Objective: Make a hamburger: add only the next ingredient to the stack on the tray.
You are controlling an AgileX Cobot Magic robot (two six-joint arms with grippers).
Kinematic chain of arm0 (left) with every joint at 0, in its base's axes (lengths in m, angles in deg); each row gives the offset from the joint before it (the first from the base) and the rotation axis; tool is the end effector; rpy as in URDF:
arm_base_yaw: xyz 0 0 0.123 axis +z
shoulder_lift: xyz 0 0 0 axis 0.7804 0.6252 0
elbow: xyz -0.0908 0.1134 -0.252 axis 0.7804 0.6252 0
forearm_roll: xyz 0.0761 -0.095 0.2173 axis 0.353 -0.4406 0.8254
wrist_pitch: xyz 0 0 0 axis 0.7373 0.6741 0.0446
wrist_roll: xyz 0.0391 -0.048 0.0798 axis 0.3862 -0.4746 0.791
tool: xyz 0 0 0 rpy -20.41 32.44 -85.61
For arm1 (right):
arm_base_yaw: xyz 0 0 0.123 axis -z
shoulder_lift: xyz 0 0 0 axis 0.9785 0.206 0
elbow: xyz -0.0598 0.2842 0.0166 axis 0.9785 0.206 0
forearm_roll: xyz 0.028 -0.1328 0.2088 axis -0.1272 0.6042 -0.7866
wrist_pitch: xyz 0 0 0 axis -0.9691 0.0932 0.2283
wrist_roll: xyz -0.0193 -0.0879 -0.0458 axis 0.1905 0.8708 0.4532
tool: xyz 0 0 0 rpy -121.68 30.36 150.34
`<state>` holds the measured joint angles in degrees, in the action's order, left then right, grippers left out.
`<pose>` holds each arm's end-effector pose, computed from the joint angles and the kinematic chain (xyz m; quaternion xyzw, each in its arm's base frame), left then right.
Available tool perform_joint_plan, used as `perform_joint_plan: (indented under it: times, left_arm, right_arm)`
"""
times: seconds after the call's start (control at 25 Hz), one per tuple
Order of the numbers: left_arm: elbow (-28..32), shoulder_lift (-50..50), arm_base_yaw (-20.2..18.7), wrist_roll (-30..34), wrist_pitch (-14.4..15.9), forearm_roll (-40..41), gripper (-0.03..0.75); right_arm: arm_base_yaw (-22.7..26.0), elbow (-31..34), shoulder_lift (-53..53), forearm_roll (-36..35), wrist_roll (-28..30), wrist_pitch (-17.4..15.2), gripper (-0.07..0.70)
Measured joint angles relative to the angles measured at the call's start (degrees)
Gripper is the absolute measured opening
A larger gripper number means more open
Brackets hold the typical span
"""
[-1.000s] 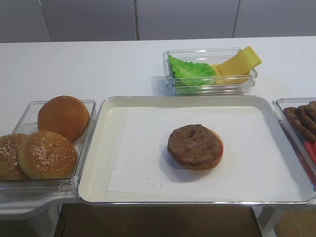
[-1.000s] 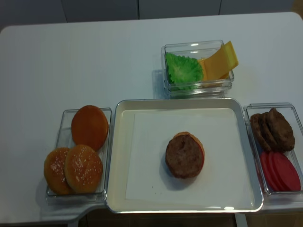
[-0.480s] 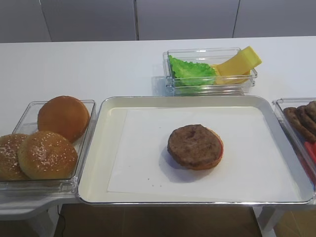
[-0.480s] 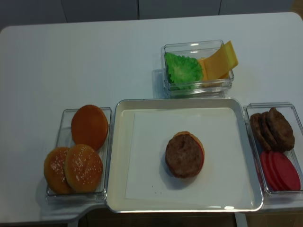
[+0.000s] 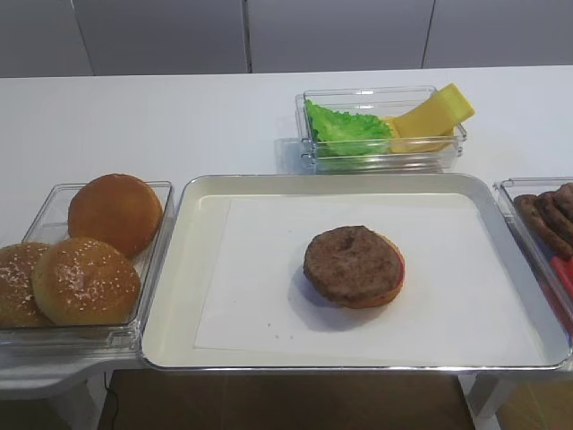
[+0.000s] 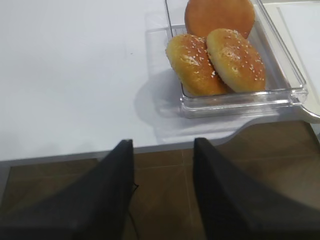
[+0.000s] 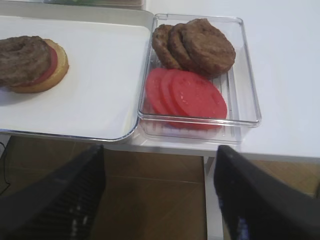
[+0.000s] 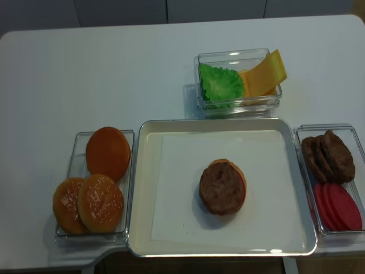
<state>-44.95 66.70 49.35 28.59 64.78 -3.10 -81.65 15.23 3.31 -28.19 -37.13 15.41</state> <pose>-0.0119 0.0028 0.2565 -0.0197 0.8837 -0.0132 0.4674 -0.0101 0.0099 0.2567 -0.0585 0.8750 0.0566 0.4772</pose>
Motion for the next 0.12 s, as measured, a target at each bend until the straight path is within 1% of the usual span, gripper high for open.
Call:
perform_joint_plan:
  times: [0.12]
  left_arm:
    - [0.0, 0.0, 0.0, 0.0, 0.0, 0.0, 0.299]
  right_arm:
    - [0.04, 0.0, 0.0, 0.0, 0.0, 0.0, 0.512]
